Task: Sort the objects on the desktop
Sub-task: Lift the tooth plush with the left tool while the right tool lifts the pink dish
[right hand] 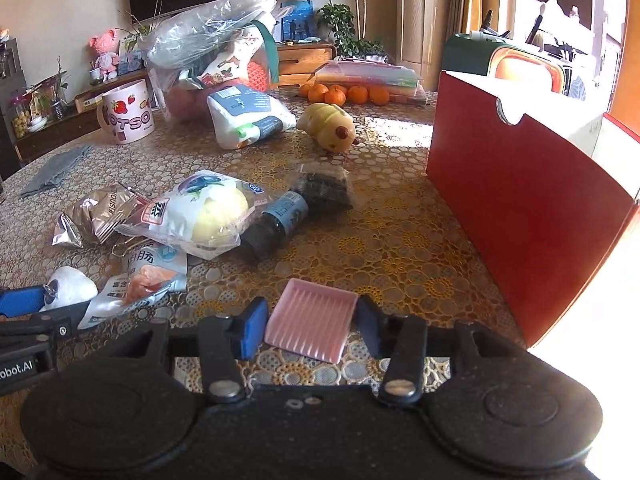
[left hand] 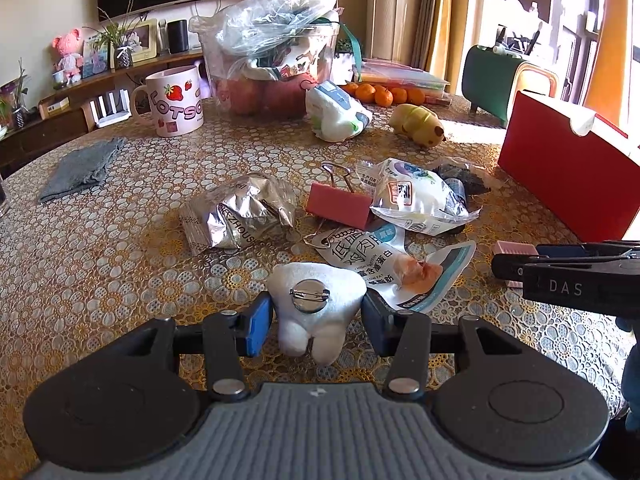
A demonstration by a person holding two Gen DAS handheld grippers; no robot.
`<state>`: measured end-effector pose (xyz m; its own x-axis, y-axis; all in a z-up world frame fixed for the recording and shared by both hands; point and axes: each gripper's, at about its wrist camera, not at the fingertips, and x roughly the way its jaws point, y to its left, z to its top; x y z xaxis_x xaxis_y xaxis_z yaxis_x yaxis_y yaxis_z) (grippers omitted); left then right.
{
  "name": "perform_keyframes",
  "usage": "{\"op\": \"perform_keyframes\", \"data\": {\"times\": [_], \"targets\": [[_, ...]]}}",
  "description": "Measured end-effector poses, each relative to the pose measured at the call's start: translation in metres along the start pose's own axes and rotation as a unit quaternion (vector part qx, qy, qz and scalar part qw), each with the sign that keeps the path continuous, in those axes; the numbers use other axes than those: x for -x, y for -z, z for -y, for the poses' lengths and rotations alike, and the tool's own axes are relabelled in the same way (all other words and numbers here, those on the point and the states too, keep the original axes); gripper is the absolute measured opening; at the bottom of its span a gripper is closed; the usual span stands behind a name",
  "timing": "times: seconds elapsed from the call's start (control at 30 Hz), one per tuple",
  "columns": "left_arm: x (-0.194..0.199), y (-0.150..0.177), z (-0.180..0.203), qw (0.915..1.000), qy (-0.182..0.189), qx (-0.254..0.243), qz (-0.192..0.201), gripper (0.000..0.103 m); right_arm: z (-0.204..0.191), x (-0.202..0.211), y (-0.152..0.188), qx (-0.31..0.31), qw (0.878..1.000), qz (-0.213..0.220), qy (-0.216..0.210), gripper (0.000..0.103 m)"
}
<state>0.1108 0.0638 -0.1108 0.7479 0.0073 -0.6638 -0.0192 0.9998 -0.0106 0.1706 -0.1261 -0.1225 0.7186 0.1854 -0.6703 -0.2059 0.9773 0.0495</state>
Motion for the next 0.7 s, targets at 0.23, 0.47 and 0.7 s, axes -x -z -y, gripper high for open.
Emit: {"op": "perform_keyframes", "data": {"times": [0.23,0.47,0.7], "targets": [[0.014,-0.008,0.008,1.0,-0.004,-0.001,0.008,0.048,0.011,0.016,-0.001,0.003,1.0,0.01,-0.009,0.048],[0.036,-0.011,0.018,0.9997,-0.013,-0.003,0.02,0.048,0.025,0.044,-0.005,-0.005,0.999,0.027,-0.026,0.048],[0.063,-0.019,0.039,0.9991,-0.003,-0.013,0.039,0.048,0.037,0.079,-0.006,-0.003,0.998,0.049,-0.045,0.048]]}}
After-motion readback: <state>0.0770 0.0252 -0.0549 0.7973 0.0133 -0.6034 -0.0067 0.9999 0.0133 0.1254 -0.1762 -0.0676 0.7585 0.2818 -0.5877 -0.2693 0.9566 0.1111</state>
